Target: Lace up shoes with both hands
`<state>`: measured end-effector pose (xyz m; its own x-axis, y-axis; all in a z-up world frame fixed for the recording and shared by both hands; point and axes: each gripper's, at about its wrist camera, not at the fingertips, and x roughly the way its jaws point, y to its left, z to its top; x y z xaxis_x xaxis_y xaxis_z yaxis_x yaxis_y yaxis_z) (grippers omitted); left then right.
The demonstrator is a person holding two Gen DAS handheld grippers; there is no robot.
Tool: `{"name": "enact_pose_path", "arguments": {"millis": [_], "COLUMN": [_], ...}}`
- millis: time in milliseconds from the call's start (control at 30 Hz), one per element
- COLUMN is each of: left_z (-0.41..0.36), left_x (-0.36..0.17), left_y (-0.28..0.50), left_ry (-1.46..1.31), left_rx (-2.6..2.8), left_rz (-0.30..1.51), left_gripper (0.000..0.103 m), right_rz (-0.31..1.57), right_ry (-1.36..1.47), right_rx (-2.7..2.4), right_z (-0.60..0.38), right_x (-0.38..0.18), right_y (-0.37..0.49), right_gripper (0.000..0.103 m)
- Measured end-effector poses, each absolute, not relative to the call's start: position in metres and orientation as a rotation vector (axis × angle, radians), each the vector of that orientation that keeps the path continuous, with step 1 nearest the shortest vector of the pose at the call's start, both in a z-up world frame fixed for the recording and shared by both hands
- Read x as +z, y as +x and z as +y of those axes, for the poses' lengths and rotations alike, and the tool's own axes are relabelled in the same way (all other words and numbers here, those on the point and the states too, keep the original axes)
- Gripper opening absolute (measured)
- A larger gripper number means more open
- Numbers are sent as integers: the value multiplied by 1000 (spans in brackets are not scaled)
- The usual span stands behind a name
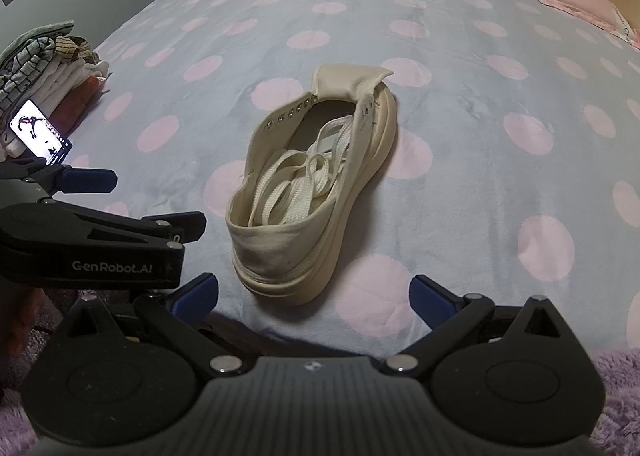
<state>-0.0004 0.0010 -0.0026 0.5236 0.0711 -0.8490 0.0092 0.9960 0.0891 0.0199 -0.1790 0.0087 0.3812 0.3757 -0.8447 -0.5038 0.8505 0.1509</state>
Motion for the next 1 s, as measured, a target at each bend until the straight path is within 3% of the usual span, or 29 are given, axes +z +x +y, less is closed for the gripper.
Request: {"name": "enact_pose_path", "arguments": {"millis": [1000], "left_z": [11], "left_x": [-10], "left_y": [6], "left_ry": [23], "left_rx": [26], "left_rz": [1046], "left_gripper": [99], "right_rz": [1053], "right_ry": [-152], "right_rx": [549], "right_z": [-178], "right_x": [5], "right_y": [19], "right_gripper": [102]}}
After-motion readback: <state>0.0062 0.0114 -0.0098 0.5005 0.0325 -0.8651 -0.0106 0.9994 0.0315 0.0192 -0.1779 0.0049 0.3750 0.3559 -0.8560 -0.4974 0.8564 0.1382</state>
